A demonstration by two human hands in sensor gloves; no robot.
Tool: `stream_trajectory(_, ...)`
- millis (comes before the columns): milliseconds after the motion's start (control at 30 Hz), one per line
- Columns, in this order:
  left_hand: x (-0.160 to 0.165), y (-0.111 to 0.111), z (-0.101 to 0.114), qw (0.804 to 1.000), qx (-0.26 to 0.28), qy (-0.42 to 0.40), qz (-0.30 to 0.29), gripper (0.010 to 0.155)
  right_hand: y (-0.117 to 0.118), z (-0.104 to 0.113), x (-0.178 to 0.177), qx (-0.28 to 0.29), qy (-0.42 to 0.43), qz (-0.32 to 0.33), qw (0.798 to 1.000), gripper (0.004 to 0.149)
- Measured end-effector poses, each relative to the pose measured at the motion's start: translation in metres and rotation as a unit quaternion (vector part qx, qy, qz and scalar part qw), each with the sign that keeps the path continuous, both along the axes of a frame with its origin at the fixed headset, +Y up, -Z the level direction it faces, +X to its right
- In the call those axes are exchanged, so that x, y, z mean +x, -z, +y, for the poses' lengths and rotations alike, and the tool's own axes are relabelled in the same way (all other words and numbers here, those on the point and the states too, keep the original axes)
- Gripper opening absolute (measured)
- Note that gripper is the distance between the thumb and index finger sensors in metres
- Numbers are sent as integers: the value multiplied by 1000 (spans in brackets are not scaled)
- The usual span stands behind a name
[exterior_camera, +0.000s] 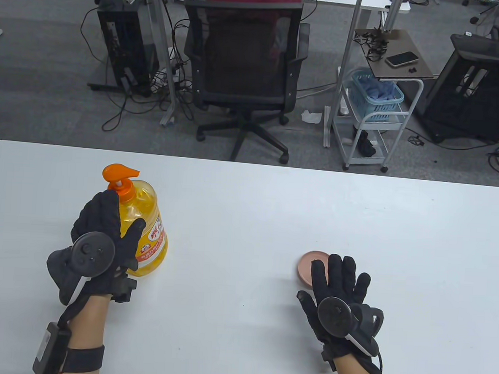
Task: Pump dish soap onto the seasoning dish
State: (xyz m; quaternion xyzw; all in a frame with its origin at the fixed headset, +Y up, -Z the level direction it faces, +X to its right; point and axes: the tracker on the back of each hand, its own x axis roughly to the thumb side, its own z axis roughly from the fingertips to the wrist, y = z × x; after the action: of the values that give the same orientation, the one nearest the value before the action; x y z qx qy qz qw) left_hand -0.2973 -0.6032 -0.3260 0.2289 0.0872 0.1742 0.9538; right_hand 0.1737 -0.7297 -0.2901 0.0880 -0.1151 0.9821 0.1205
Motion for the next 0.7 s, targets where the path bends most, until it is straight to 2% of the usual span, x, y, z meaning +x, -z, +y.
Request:
stream_trajectory(167, -6, 28, 5, 998, -51, -29, 21, 85, -1, 0, 0, 0, -1, 0, 1000, 77)
stream_trajectory(367, -10, 58, 0, 992, -108, -67, 29, 90, 0, 0, 4, -2, 7, -5, 1000, 77)
stream_trajectory(500, -13, 66, -2, 989, -108, -97, 21, 92, 1, 0, 6, -4, 13, -9, 1000, 77)
stream_trajectory(633, -6, 64, 3, 993, -85, -76, 31, 87, 1, 1, 8, -2, 20, -11, 1000, 76)
stream_trajectory(700, 0, 63, 2, 992, -78, -97, 16, 87, 1, 2, 10, -1, 25, -13, 1000, 76)
